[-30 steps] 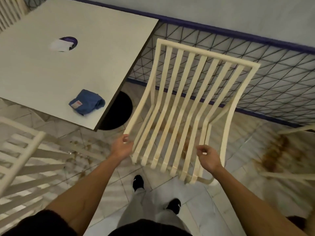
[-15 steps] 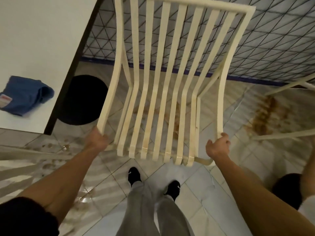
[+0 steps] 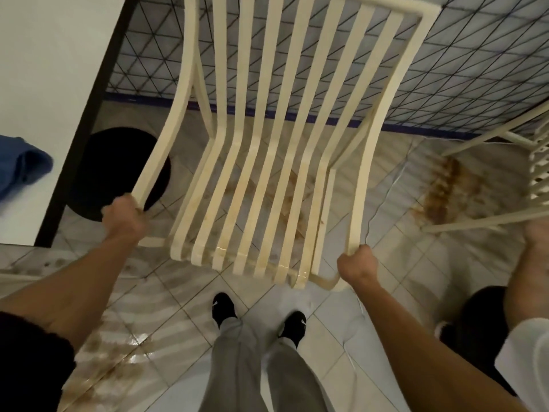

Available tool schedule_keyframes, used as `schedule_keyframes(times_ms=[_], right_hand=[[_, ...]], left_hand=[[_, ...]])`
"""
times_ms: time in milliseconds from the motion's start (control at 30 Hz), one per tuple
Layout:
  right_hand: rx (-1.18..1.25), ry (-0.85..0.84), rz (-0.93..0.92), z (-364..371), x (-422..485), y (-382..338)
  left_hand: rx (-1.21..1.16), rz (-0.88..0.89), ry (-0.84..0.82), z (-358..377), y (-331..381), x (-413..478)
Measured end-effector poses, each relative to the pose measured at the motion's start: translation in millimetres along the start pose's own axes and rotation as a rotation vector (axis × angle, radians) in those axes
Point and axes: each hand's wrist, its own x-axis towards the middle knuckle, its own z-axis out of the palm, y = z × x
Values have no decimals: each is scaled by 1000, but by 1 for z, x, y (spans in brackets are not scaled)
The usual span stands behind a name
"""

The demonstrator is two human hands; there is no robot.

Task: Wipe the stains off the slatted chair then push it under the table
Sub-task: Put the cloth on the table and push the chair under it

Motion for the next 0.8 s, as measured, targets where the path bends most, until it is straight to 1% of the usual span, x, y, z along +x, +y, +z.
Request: schedule_keyframes(times_ms=[100, 200, 267, 367, 433, 467, 500, 600, 633, 667, 700, 733, 767, 800], right_hand=[[4, -45, 37, 13, -10, -2], [16, -72, 70, 25, -21, -1], [44, -84, 93, 31, -26, 2], [100, -170, 109, 39, -34, 9], [160, -258, 95, 43, -41, 11], [189, -305, 81, 44, -45, 12], [199, -362, 66, 42, -49, 13], [110, -619, 14, 28, -45, 13], [85, -686, 2, 21, -41, 11], [99, -717, -3, 14, -34, 8], [165, -709, 0, 8, -26, 3], [267, -672, 8, 3, -16, -4], [370, -625, 19, -2, -7, -12], [455, -587, 28, -5, 1, -20]], left_hand=[[-87, -1, -19, -7, 2, 9], [-209, 66, -31, -13, -2, 8], [-298, 66, -50, -18, 0, 4], [-513, 48, -144, -14, 13, -23], [-599, 30, -235, 1, 25, -61], [-643, -11, -322, 11, 33, -84], [-685, -93, -429, 28, 37, -110], [-796, -417, -772, 66, 52, -180], [-850, -518, -889, 75, 57, -200], [-953, -644, -1021, 78, 63, -217], [-1081, -773, -1146, 89, 66, -231], [-1168, -858, -1215, 92, 70, -242], [-1265, -926, -1248, 98, 75, -249], [-1369, -963, -1228, 99, 85, -253]])
